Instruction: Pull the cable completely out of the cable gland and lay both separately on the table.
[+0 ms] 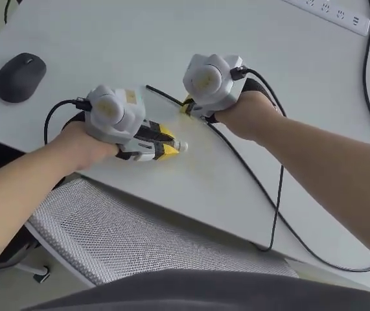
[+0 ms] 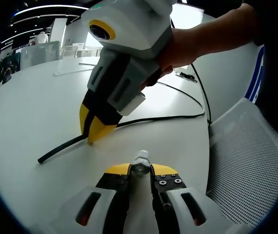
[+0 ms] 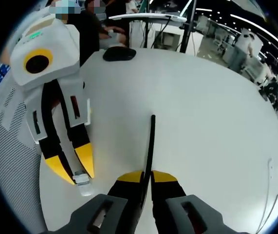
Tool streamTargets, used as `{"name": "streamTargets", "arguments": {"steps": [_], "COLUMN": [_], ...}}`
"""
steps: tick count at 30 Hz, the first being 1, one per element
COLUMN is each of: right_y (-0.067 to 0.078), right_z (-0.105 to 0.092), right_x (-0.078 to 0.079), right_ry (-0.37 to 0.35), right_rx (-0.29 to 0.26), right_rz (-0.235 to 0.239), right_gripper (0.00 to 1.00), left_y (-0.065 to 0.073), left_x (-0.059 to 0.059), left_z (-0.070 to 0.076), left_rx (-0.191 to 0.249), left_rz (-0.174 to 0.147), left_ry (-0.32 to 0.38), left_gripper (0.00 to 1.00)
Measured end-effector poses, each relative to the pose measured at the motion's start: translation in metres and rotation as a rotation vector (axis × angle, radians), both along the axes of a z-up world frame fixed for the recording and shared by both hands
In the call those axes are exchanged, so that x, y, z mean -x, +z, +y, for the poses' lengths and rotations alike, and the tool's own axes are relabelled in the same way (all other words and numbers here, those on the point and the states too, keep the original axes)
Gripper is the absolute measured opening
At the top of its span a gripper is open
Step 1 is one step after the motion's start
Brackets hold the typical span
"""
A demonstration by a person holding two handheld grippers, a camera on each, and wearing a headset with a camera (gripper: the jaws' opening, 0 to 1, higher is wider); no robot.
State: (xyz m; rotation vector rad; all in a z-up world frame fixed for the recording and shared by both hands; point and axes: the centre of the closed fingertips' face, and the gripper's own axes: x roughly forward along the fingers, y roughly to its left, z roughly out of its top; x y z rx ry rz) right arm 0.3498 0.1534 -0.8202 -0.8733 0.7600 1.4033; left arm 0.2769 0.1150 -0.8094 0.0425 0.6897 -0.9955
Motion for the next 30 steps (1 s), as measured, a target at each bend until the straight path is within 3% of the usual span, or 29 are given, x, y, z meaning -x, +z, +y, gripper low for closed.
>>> {"name": "streamTargets", "arguments": {"steps": [2, 4, 16, 30], "right_y": [0.000, 0.000, 0.002, 0.033], "right_z": [0.000, 0.000, 0.001, -0.013], "right_x": [0.000, 0.001, 0.002, -0.013], "right_ry": [0.005, 0.009, 0.011, -0.087], "right_rx": [0.003, 0.008, 0.012, -0.053], "right_rz": [-0.012, -0.016, -0.029, -0.056], "right_gripper": [0.01, 0.01, 0.08, 0.23], "left_y": [0.000, 0.000, 0.000, 0.003], "left_x": [0.000, 0.000, -0.001, -0.003], "left_z": [0.000, -0.001, -0.001, -0.001], "left_rx": [-0.010, -0.005, -0.008, -0.015], "left_rz": [-0.015, -0.005, -0.014, -0.023], "left_ry": [-0.009, -0.007, -0.004, 0.007], "left_gripper": [0.16, 0.16, 0.17, 0.25]}}
